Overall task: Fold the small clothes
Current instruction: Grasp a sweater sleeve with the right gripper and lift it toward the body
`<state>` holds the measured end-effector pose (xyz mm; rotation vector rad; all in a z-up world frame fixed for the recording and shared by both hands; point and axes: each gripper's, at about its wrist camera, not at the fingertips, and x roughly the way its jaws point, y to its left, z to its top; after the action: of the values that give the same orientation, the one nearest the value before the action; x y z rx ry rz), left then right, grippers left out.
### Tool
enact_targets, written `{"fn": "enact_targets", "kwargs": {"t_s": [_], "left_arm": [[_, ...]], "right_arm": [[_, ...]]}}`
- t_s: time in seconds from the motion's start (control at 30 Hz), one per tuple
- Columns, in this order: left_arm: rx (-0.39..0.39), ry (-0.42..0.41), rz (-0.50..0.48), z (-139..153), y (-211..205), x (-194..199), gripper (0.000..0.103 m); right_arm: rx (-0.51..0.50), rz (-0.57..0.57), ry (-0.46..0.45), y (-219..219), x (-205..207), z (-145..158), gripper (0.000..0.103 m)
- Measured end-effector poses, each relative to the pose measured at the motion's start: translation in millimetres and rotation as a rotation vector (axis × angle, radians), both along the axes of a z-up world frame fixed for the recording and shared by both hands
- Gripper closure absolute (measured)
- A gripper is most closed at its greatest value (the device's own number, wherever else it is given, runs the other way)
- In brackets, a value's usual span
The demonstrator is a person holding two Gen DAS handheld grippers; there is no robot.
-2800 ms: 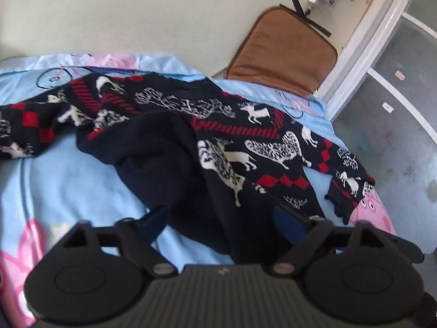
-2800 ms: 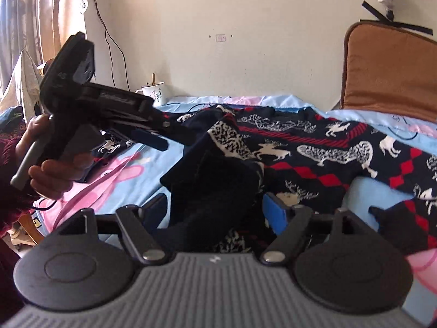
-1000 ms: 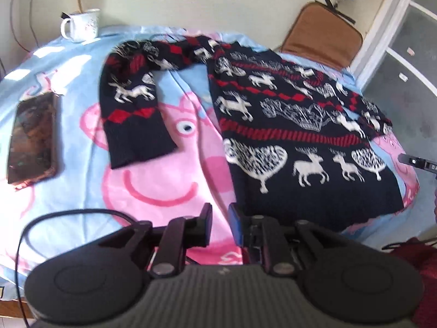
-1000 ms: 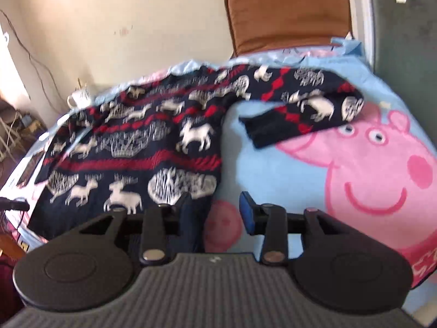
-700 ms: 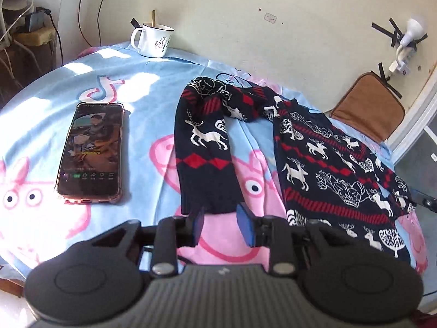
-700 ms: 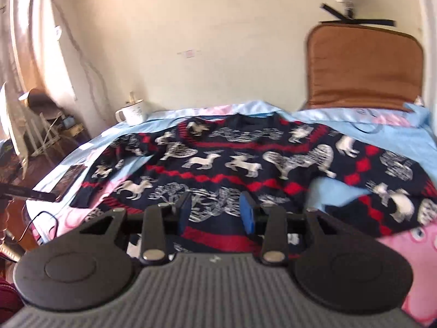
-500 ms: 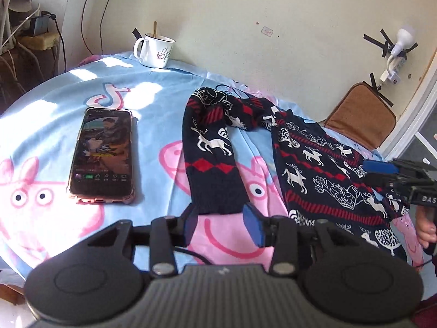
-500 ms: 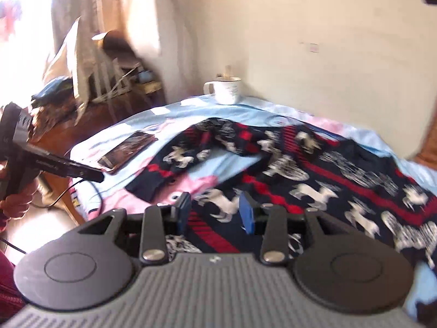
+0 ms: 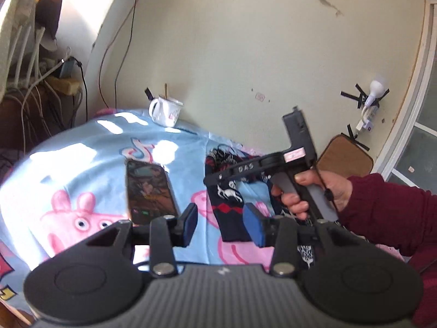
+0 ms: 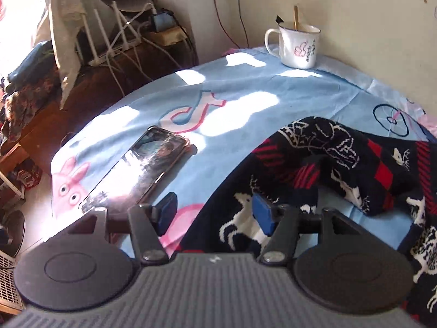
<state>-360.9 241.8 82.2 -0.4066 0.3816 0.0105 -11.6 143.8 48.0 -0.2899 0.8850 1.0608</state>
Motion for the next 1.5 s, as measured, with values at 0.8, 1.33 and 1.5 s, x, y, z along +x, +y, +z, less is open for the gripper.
{"fn": "enact_targets", "kwargs": {"t_s": [0.8, 1.33, 1.5], "left_arm": [[-0.044, -0.015, 0.021, 5, -4, 51, 0.052], [-0.151, 0.141, -0.32, -35, -117, 183, 0.05], [-0.094, 0.181, -0.346, -32, -133, 211, 0.05]], "right_arm": [[0.385, -0.109, 0.057, -62, 81, 167, 0.09], [0.434, -0.463, 0.2, -290, 163, 79, 0.086], [0.33, -0.697, 0.191, -361, 180, 32, 0.052]]}}
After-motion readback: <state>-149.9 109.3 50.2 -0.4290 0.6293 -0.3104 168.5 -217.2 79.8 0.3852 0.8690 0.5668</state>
